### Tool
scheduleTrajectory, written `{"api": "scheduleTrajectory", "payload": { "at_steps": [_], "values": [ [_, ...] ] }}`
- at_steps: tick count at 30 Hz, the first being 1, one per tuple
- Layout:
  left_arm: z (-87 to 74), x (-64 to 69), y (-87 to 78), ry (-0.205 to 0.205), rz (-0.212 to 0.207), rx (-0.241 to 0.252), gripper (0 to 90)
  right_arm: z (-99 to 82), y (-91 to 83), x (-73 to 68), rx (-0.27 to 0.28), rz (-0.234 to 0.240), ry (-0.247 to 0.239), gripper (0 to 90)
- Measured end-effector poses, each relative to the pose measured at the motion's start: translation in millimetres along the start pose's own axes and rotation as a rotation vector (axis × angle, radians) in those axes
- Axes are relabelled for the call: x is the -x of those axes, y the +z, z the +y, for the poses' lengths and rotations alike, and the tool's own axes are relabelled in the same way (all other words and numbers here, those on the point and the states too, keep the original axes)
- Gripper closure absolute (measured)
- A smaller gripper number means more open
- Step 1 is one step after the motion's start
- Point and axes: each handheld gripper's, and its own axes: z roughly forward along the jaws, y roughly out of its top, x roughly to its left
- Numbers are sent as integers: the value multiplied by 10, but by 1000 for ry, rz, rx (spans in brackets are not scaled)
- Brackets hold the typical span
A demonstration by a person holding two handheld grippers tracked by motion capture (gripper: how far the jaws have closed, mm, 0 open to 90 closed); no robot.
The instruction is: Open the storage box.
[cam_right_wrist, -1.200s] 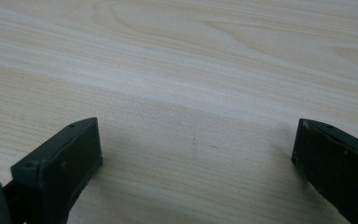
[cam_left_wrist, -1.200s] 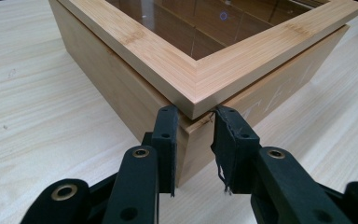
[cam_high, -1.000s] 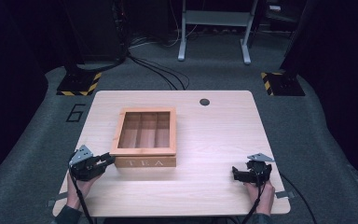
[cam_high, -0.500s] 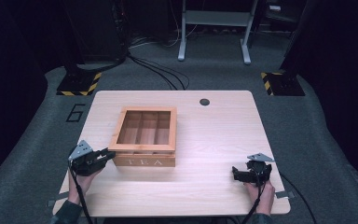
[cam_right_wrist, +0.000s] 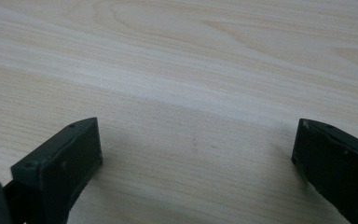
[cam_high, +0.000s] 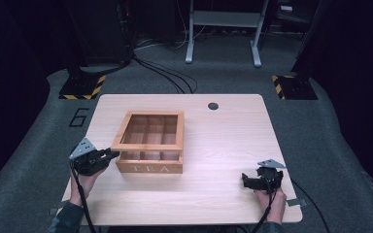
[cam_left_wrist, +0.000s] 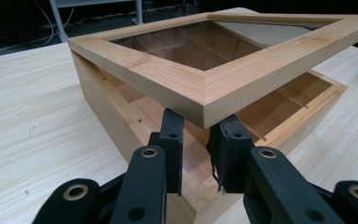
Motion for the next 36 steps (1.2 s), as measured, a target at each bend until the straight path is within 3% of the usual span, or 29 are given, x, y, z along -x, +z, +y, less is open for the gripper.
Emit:
{"api": "scheduleTrajectory", "payload": {
  "at_steps": [36],
  "values": [
    [572,-164,137,9,-43,10,795,0,-1,-1,-1,1,2,9]
  ]
}}
